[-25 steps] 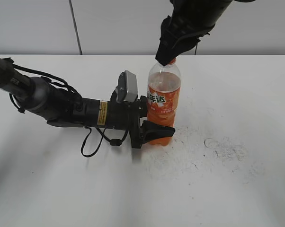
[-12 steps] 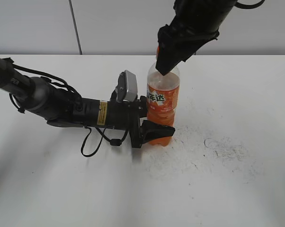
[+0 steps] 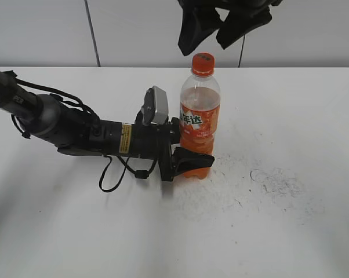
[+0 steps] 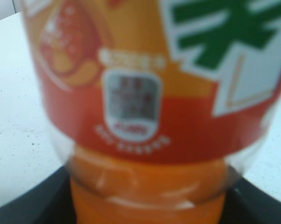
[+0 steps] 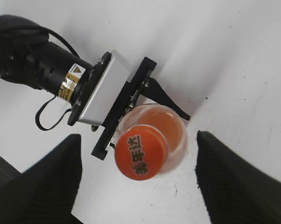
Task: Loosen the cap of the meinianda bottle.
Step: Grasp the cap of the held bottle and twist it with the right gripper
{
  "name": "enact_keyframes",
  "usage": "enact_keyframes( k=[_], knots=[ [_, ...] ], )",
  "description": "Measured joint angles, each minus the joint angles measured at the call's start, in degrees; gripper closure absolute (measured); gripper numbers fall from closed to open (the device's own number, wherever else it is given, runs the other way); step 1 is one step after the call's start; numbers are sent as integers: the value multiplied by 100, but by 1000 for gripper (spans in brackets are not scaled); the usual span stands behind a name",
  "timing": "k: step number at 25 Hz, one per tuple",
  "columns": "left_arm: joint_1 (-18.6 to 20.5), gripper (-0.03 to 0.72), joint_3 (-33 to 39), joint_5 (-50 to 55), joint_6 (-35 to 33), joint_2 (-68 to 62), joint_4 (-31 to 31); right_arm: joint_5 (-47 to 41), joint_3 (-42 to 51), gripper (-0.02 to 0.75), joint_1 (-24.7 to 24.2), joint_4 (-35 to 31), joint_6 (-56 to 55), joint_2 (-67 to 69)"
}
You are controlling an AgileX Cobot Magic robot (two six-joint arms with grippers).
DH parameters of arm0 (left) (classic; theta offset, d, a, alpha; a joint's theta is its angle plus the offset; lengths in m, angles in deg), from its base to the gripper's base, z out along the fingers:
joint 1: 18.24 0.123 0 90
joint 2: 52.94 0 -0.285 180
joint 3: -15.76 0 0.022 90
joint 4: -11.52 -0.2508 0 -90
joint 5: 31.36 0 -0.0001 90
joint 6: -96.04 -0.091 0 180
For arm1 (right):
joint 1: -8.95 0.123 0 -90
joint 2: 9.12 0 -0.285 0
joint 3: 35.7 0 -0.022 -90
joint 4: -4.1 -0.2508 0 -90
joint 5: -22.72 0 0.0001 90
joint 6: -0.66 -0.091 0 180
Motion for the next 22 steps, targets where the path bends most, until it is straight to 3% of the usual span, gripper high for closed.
enact_keyframes(
  k=[16, 20, 22],
  knots=[
    [0, 174, 0, 0, 5, 0, 0, -274, -125, 214, 0, 28, -307, 233],
    [0, 174, 0, 0, 5, 0, 0, -242, -125, 295, 0, 157, -307, 233],
    [0, 174, 0, 0, 18, 0, 6, -208, -125, 379, 0, 165, -275, 233]
  ],
)
